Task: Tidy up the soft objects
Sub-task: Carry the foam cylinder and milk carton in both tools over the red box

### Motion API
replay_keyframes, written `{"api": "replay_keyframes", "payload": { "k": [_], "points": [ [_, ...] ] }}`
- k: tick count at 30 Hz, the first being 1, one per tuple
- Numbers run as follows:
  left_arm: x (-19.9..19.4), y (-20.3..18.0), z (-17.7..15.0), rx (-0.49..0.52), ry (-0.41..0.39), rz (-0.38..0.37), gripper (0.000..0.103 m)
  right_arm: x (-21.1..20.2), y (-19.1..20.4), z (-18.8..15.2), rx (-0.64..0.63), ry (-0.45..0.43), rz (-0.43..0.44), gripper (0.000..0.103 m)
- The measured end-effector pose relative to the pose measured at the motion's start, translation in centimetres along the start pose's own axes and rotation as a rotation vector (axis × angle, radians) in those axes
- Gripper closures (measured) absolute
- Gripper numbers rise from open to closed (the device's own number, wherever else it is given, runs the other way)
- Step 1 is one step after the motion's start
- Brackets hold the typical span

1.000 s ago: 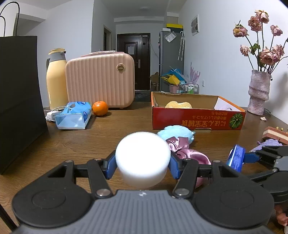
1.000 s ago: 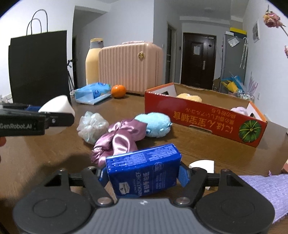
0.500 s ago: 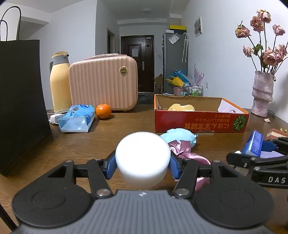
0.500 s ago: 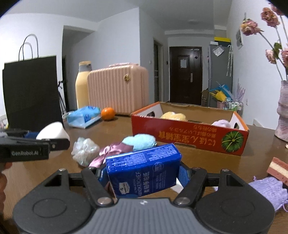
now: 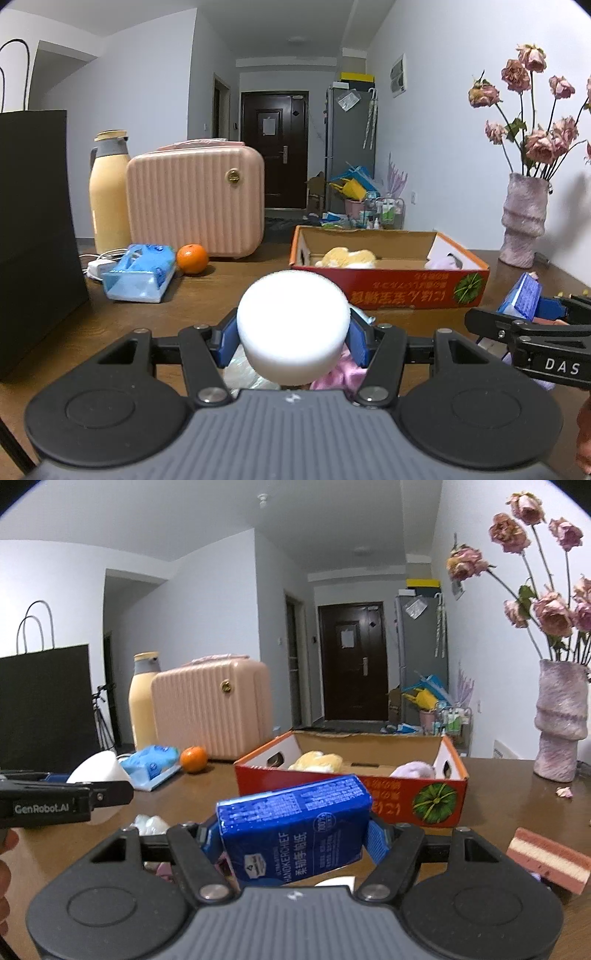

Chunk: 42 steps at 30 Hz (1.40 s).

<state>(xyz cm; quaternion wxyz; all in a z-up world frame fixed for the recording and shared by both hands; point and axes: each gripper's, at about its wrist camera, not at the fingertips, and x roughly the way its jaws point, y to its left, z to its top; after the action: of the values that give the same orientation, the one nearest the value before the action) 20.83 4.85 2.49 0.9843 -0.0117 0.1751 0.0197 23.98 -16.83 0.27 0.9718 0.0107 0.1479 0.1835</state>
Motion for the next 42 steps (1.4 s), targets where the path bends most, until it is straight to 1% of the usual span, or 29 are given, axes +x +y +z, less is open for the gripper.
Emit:
{"api": "replay_keyframes", "payload": {
  "k": [10, 17, 21, 33, 42],
  "points": [
    [1.5, -1.9, 2.2, -0.019, -0.015, -0.031, 0.044, 0.2, -1.4, 1.8, 0.017, -0.045, -0.044, 0.032],
    [2.7, -3.1, 3.7, -0.032, -0.033, -0.03, 0.044, 1.0, -2.1, 3.1, 0.019, -0.069, -0.072, 0.032],
    [3.6, -3.4, 4.6, -0.058, -0.042, -0.032, 0.044, 1.6, -2.7, 3.8, 0.017, -0.077, -0.091, 0.032],
    [6.7, -4.9, 6.7, -0.09, -0.047, -0.028, 0.044, 4.4, -4.5, 6.1, 0.01, -0.066, -0.153, 0.032],
    [9.1, -5.3, 8.4, -0.108, -0.056, -0.018, 0.044, 6.8, -6.4, 7.3, 0.029, -0.026, -0.187, 0.032]
  ]
}}
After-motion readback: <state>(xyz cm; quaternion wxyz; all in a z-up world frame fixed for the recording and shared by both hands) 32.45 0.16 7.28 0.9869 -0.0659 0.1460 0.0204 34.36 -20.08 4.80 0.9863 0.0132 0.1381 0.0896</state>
